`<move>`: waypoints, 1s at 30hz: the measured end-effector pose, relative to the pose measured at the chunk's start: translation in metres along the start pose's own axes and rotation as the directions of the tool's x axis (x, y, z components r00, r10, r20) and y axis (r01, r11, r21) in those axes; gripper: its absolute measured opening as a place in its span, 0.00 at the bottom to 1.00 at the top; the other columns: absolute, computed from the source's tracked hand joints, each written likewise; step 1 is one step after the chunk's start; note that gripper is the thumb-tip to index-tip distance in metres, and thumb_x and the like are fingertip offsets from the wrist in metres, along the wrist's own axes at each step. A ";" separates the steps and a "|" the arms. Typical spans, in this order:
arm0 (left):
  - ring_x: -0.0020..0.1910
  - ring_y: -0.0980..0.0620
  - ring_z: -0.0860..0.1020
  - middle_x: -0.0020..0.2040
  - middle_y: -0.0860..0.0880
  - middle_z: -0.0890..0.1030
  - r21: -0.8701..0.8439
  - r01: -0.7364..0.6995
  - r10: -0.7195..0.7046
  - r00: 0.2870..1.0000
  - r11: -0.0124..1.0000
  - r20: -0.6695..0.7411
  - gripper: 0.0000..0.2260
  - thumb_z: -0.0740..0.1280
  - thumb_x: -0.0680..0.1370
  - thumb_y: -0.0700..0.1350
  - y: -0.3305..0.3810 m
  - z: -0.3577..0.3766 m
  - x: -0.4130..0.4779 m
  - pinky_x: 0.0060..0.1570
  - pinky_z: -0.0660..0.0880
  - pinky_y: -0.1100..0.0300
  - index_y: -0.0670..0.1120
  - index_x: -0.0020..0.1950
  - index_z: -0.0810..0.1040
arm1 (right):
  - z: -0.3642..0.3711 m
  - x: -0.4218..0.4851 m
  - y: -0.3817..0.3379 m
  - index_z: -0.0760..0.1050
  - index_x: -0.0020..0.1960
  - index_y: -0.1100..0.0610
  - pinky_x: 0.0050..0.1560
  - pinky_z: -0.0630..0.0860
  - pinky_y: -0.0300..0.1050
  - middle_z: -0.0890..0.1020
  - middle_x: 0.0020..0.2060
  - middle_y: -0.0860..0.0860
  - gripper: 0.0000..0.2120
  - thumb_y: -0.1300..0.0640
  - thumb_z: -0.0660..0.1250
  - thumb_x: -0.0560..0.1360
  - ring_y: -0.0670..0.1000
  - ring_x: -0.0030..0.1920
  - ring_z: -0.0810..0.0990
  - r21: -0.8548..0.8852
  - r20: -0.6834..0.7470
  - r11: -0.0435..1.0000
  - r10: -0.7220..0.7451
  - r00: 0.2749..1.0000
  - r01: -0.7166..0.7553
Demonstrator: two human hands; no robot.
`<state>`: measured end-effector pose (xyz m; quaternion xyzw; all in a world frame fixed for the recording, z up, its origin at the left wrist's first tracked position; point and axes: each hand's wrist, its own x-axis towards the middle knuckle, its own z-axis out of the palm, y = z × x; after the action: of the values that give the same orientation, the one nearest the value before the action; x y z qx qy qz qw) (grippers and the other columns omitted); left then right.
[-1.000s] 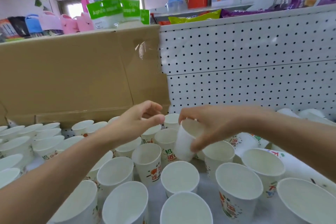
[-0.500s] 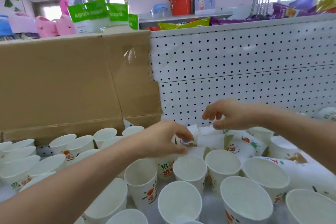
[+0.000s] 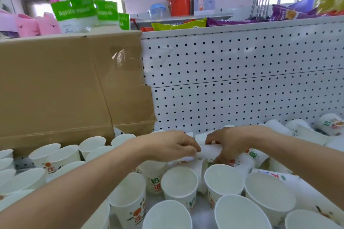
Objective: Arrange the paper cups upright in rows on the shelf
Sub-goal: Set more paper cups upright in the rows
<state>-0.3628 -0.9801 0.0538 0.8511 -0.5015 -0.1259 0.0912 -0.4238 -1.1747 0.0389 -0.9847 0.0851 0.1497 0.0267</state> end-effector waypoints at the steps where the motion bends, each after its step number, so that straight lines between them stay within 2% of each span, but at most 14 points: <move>1: 0.55 0.61 0.74 0.61 0.60 0.76 0.011 0.001 -0.001 1.000 1.000 -0.011 0.15 0.60 0.81 0.54 0.000 0.002 0.000 0.55 0.69 0.66 0.56 0.67 0.74 | -0.001 -0.002 0.000 0.62 0.70 0.39 0.51 0.79 0.46 0.74 0.62 0.44 0.36 0.37 0.72 0.66 0.50 0.53 0.76 -0.020 0.038 1.000 0.000 0.999 0.001; 2: 0.54 0.62 0.73 0.62 0.60 0.76 0.027 0.005 -0.004 1.000 1.000 -0.006 0.16 0.61 0.80 0.55 0.000 0.004 -0.001 0.53 0.68 0.68 0.56 0.68 0.73 | -0.002 -0.004 0.000 0.61 0.70 0.40 0.51 0.77 0.46 0.73 0.63 0.45 0.36 0.38 0.72 0.67 0.50 0.53 0.75 -0.046 0.066 0.999 0.003 0.998 0.000; 4: 0.58 0.62 0.72 0.65 0.60 0.74 0.045 0.019 -0.020 0.999 0.999 0.027 0.21 0.65 0.78 0.58 -0.003 0.008 -0.002 0.55 0.67 0.69 0.57 0.70 0.71 | -0.002 -0.006 -0.001 0.61 0.70 0.42 0.51 0.75 0.46 0.74 0.59 0.45 0.36 0.38 0.72 0.67 0.50 0.52 0.75 -0.087 0.078 0.996 0.005 0.997 0.001; 7: 0.61 0.62 0.71 0.65 0.62 0.73 0.073 0.039 -0.043 0.998 0.997 0.055 0.26 0.70 0.74 0.59 -0.004 0.006 -0.007 0.61 0.68 0.64 0.59 0.71 0.69 | -0.002 -0.007 0.000 0.61 0.66 0.46 0.37 0.73 0.43 0.75 0.46 0.44 0.35 0.38 0.73 0.66 0.47 0.39 0.76 -0.051 0.011 0.999 -0.008 1.000 0.009; 9: 0.62 0.61 0.71 0.66 0.63 0.72 0.086 0.038 -0.044 0.997 0.996 0.069 0.29 0.73 0.71 0.58 -0.001 0.004 -0.008 0.62 0.68 0.63 0.60 0.71 0.68 | -0.009 -0.009 0.003 0.62 0.64 0.46 0.34 0.71 0.42 0.74 0.43 0.43 0.34 0.37 0.73 0.65 0.44 0.35 0.74 -0.006 -0.055 1.000 -0.025 0.998 0.025; 12: 0.64 0.58 0.69 0.66 0.63 0.72 0.091 0.033 -0.039 0.997 0.995 0.065 0.35 0.76 0.67 0.59 0.009 0.011 -0.002 0.62 0.68 0.60 0.62 0.71 0.66 | -0.022 -0.012 0.009 0.67 0.59 0.46 0.41 0.72 0.42 0.76 0.45 0.42 0.32 0.32 0.72 0.63 0.44 0.43 0.76 0.037 -0.125 0.997 -0.060 0.990 0.066; 15: 0.62 0.51 0.67 0.62 0.61 0.73 0.226 0.042 -0.048 0.999 0.973 0.020 0.39 0.77 0.62 0.63 0.017 0.023 0.009 0.62 0.69 0.51 0.65 0.69 0.63 | -0.029 -0.013 0.009 0.70 0.55 0.44 0.43 0.72 0.43 0.75 0.47 0.42 0.27 0.30 0.70 0.64 0.46 0.46 0.76 -0.003 -0.125 0.997 -0.079 0.989 0.079; 19: 0.59 0.51 0.69 0.58 0.54 0.73 0.285 0.044 -0.036 0.999 0.958 -0.035 0.33 0.75 0.64 0.61 0.018 0.030 0.014 0.59 0.72 0.52 0.62 0.67 0.68 | -0.026 -0.011 0.009 0.69 0.65 0.43 0.53 0.69 0.45 0.74 0.58 0.43 0.34 0.27 0.65 0.65 0.49 0.54 0.73 -0.063 -0.068 0.997 -0.040 0.997 0.036; 22: 0.57 0.55 0.69 0.57 0.56 0.73 0.165 0.064 -0.044 0.992 0.984 -0.121 0.27 0.75 0.64 0.57 0.010 0.023 0.009 0.58 0.73 0.55 0.59 0.62 0.72 | -0.023 -0.005 0.017 0.70 0.65 0.41 0.58 0.72 0.49 0.74 0.62 0.43 0.34 0.23 0.59 0.66 0.48 0.55 0.73 0.013 -0.132 0.998 -0.051 0.990 0.053; 24: 0.55 0.55 0.70 0.56 0.57 0.71 0.095 0.079 -0.060 0.981 0.992 -0.182 0.25 0.75 0.65 0.54 0.005 0.017 0.006 0.55 0.73 0.57 0.57 0.60 0.71 | -0.026 -0.002 0.025 0.72 0.62 0.44 0.49 0.74 0.45 0.76 0.57 0.45 0.29 0.27 0.57 0.71 0.46 0.50 0.76 0.077 -0.222 0.994 -0.065 0.973 0.084; 26: 0.53 0.55 0.71 0.55 0.58 0.71 0.074 0.086 -0.068 0.974 0.994 -0.214 0.26 0.75 0.65 0.53 0.003 0.015 0.003 0.52 0.73 0.58 0.58 0.59 0.68 | -0.028 0.002 0.033 0.74 0.59 0.47 0.36 0.71 0.40 0.77 0.51 0.46 0.20 0.35 0.58 0.76 0.43 0.42 0.76 0.064 -0.303 0.994 -0.070 0.951 0.094; 30: 0.59 0.56 0.70 0.60 0.58 0.72 0.158 0.110 -0.095 0.990 0.981 -0.102 0.38 0.77 0.64 0.59 0.006 0.005 -0.002 0.61 0.71 0.56 0.61 0.69 0.63 | -0.027 0.016 0.041 0.77 0.54 0.55 0.34 0.68 0.41 0.81 0.45 0.53 0.15 0.46 0.60 0.79 0.46 0.33 0.73 -0.026 -0.336 1.000 -0.011 0.942 0.002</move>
<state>-0.3701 -0.9812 0.0508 0.8854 -0.4607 -0.0489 0.0381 -0.4083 -1.2199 0.0587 -0.9963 0.0833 -0.0196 -0.0001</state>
